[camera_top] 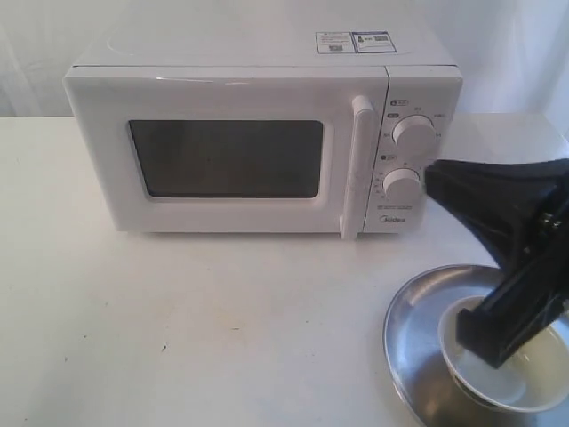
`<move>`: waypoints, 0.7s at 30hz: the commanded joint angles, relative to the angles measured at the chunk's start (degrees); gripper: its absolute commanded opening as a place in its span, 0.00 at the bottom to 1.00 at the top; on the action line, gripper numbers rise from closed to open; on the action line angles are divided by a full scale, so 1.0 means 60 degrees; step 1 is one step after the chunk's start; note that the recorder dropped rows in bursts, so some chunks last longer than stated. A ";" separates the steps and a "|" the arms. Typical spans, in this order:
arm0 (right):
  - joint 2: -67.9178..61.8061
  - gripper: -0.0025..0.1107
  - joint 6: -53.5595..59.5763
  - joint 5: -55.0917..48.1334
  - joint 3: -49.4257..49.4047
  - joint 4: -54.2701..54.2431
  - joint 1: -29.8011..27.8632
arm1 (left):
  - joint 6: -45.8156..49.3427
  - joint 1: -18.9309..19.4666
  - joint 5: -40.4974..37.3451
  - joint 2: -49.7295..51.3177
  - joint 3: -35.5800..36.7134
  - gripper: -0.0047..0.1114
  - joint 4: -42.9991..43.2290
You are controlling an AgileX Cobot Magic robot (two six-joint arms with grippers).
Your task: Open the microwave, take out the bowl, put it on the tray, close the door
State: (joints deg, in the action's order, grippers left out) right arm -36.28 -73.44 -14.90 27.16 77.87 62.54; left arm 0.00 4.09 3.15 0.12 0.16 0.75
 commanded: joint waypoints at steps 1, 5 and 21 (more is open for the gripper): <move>0.1637 0.02 -0.1124 -0.0245 -0.1018 0.0290 -0.2256 | 0.0000 -0.0021 -0.0026 -0.0020 -0.0026 0.04 -0.0059; 0.3570 0.02 -0.1390 0.0622 -0.2140 0.0568 -0.4434 | 0.0000 -0.0021 -0.0026 -0.0020 -0.0026 0.04 -0.0059; 0.5471 0.02 -0.1296 0.1456 -0.4449 0.0706 -0.7012 | 0.0000 -0.0021 -0.0026 -0.0020 -0.0026 0.04 -0.0059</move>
State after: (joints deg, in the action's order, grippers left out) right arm -3.72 -81.42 -5.39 1.89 81.43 20.83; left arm 0.00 4.09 3.15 0.12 0.16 0.75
